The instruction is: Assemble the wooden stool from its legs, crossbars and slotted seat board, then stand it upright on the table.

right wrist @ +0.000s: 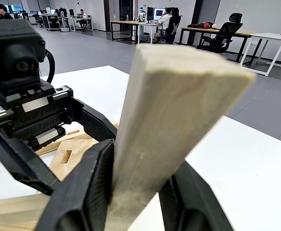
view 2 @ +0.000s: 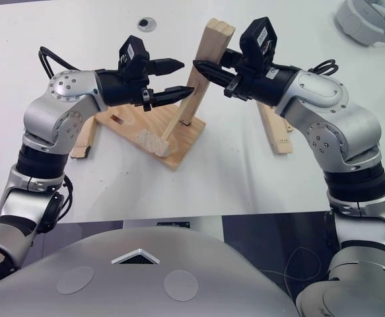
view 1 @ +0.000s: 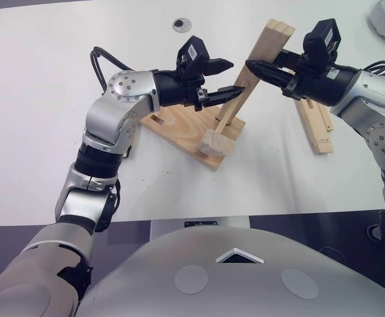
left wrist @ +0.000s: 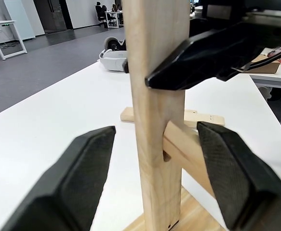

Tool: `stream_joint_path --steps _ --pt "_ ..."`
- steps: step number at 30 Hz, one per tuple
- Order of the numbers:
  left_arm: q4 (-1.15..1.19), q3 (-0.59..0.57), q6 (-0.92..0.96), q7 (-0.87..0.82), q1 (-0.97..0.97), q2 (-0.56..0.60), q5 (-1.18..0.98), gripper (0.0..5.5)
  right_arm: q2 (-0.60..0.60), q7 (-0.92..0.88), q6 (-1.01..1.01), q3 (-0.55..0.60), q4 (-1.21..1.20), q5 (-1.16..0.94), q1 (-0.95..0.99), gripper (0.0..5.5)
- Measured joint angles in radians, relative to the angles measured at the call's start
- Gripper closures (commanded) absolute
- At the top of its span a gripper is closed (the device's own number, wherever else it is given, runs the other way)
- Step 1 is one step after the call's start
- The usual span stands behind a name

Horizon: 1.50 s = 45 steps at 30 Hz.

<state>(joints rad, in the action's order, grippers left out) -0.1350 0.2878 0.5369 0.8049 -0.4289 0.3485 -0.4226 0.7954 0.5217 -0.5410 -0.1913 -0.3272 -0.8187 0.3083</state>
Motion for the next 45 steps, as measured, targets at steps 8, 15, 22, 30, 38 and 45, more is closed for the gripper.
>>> stream_joint_path --steps 8,15,22,30,38,45 --pt "-0.018 -0.009 0.018 -0.005 0.017 0.002 -0.008 2.38 0.0 -0.001 0.0 0.0 0.004 0.0 0.006 4.25" --pt "0.011 0.032 0.071 0.015 -0.065 0.024 -0.008 2.38 0.0 0.001 0.0 0.0 0.008 0.0 0.006 4.25" --pt "0.01 0.028 0.158 0.016 -0.075 0.03 -0.083 2.38 0.0 -0.004 0.0 -0.001 0.007 0.0 0.006 4.25" --pt "0.011 0.013 0.192 0.014 -0.08 0.032 -0.121 2.38 0.003 -0.005 0.025 -0.006 0.004 0.0 0.006 4.24" --pt "0.01 -0.004 0.205 0.012 -0.079 0.029 -0.155 2.38 0.014 -0.013 0.069 -0.019 -0.013 0.0 0.002 4.23" --pt "-0.17 -0.183 0.323 -0.151 -0.025 0.018 -0.244 2.38 0.021 -0.119 0.049 -0.033 -0.103 0.0 -0.027 4.23"
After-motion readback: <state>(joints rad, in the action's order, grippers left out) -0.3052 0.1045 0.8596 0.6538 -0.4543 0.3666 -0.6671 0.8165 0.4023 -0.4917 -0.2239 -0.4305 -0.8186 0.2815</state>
